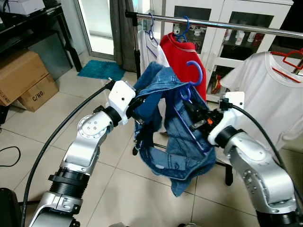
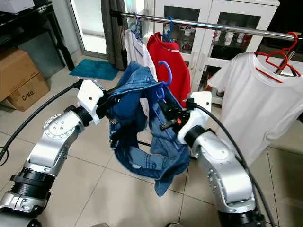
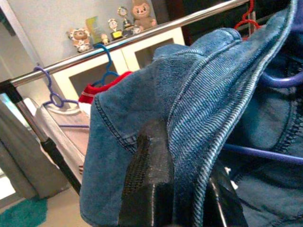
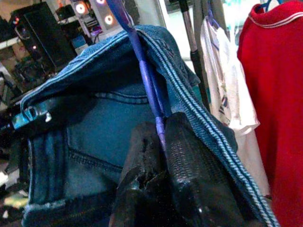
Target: Hang hanger
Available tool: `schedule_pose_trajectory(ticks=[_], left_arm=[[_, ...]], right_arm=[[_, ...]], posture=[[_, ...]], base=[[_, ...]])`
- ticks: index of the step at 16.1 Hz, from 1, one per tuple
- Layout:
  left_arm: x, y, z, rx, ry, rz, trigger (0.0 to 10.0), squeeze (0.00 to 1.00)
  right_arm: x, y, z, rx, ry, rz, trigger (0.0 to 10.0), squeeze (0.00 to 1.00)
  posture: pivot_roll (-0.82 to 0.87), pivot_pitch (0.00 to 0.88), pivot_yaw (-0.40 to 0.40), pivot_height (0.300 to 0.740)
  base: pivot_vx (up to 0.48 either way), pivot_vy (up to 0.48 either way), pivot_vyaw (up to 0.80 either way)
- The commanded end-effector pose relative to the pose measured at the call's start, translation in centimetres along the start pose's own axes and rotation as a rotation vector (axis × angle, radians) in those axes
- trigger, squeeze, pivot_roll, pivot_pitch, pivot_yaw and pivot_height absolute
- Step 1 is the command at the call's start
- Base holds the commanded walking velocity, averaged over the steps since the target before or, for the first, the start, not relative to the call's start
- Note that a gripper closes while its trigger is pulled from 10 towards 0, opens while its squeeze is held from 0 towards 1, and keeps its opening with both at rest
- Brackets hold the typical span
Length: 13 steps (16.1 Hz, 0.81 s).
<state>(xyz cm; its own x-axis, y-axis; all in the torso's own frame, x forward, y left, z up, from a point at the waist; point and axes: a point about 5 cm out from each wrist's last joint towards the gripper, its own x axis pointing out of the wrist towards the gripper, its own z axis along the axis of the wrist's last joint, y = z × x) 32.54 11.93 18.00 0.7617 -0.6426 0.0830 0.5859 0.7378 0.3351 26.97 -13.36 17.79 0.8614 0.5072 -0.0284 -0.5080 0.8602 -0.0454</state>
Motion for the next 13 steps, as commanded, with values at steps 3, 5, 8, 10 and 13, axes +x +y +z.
schedule_pose_trajectory(ticks=[3, 5, 8, 10, 13], left_arm=[[0.1, 1.2, 0.5, 0.027, 0.007, 0.048, 0.0, 0.00], [0.1, 2.0, 0.5, 0.045, 0.026, 0.073, 0.0, 0.00], [0.2, 2.2, 0.1, 0.058, 0.056, 0.076, 0.0, 0.00], [-0.1, 2.6, -0.2, 0.059, 0.074, 0.087, 0.0, 0.00], [-1.1, 4.1, -0.5, 0.071, 0.108, 0.078, 0.0, 0.00]], right_arm=[[-0.7, 0.0, -0.7, -0.082, 0.069, 0.092, 0.0, 0.00], [-1.6, 0.1, -1.2, -0.134, 0.117, 0.196, 0.0, 0.00], [-3.2, -0.4, -1.7, -0.184, 0.188, 0.288, 0.0, 0.00], [-3.7, -0.8, -1.8, -0.190, 0.203, 0.297, 0.0, 0.00], [-4.3, -1.3, -1.7, -0.196, 0.215, 0.328, 0.0, 0.00]], posture=[[-0.06, 0.000, 0.019, 0.740], [-0.06, 0.000, 0.022, 0.740], [-0.07, 0.000, 0.024, 0.740], [-0.07, 0.000, 0.023, 0.740], [-0.07, 0.000, 0.031, 0.740]], base=[[0.000, 0.000, 0.00], [0.000, 0.000, 0.00], [0.000, 0.000, 0.00], [0.000, 0.000, 0.00], [0.000, 0.000, 0.00]])
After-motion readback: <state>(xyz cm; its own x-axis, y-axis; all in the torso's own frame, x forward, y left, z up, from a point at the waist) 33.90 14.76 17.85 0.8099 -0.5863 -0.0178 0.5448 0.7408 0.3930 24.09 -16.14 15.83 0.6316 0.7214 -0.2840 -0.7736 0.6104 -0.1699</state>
